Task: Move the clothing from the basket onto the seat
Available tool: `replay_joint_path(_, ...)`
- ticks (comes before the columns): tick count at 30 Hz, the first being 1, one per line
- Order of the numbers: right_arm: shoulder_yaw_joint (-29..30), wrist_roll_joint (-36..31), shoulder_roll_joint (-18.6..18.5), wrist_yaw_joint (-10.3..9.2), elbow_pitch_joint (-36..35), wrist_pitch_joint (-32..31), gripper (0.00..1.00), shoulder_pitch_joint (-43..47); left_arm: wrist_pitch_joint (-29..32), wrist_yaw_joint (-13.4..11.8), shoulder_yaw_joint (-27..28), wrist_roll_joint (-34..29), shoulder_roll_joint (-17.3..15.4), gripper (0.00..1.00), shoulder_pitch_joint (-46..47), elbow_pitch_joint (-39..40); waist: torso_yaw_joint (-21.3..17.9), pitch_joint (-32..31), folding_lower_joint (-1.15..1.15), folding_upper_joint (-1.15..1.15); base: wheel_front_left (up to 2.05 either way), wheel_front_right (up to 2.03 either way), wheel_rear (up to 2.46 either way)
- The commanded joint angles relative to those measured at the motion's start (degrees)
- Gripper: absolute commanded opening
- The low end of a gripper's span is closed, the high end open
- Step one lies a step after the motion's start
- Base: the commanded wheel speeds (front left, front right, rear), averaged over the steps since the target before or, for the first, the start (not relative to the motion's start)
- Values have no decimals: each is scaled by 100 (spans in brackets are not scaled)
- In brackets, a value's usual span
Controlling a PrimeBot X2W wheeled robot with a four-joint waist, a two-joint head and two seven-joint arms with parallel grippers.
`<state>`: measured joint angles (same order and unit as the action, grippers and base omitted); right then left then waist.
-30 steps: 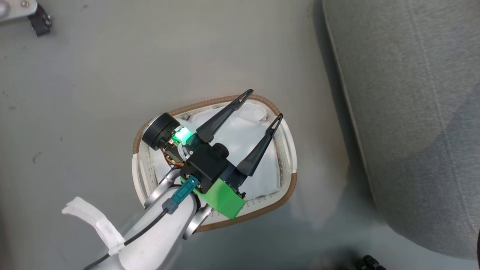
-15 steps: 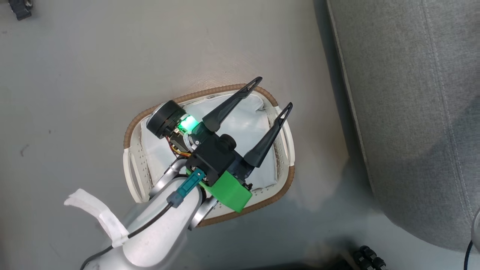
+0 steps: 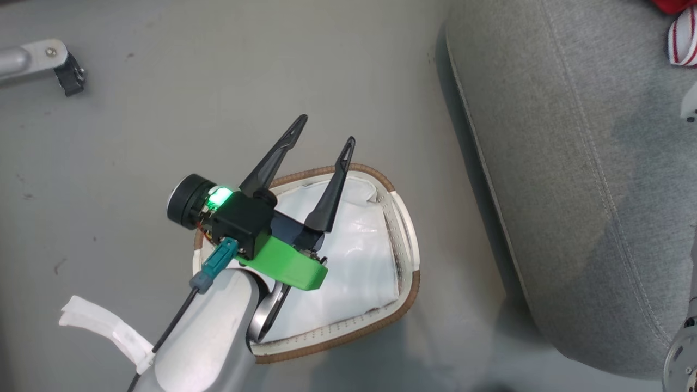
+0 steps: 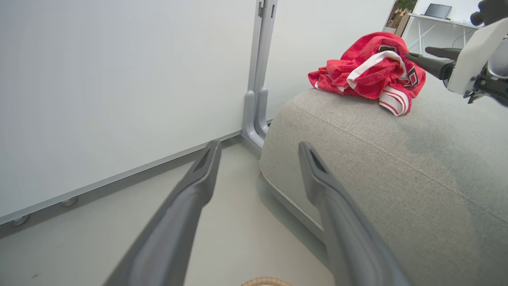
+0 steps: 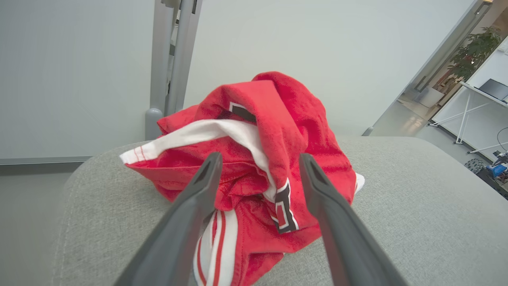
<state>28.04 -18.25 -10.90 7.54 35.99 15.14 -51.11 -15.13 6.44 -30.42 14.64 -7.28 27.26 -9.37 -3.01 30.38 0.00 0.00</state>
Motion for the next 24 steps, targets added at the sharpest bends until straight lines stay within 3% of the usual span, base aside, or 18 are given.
replay_joint_path(1,-86,68,29,-9,-52,2,100,155,-3,-44,125,72,50,100,-166,-31,64,-630,0,0,0,0,0)
replay_joint_path(16,-1631,860,539,-9,-569,2,100,1429,-4,-334,1994,148,275,100,-1577,-357,451,-2180,0,0,0,0,0)
replay_joint_path(24,-2317,1553,758,-9,-810,2,100,2394,-3,-258,2672,123,336,100,-2372,-497,672,-2599,0,0,0,0,0)
